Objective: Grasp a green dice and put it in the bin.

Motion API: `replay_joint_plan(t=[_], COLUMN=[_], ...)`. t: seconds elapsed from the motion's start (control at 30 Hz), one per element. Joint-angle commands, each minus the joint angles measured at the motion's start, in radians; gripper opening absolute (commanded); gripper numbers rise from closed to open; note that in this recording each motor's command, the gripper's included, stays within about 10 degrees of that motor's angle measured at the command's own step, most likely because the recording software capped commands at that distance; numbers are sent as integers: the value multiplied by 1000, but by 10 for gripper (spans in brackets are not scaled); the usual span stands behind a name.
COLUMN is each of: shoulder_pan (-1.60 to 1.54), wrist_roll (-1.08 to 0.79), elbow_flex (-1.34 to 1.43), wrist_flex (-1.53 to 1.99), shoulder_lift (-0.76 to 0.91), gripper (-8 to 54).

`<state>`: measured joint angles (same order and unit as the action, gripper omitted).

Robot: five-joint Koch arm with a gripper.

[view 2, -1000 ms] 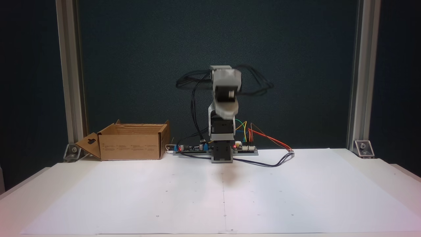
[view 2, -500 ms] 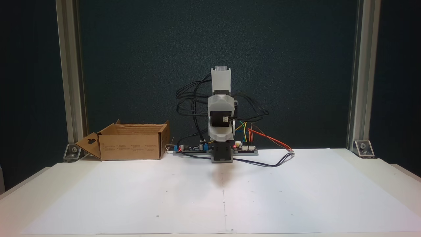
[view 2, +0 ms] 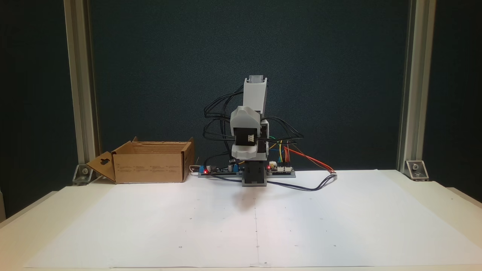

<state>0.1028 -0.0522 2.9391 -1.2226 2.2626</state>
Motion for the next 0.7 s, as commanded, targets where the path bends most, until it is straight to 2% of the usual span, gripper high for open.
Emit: replay_joint_plan(t=[0.0, 0.67], shoulder_pan=[-6, -71], wrist_roll=[28, 31], elbow_flex=[-3, 163], wrist_flex=[-66, -201], shoulder_lift=[107, 107], gripper=[444, 448])
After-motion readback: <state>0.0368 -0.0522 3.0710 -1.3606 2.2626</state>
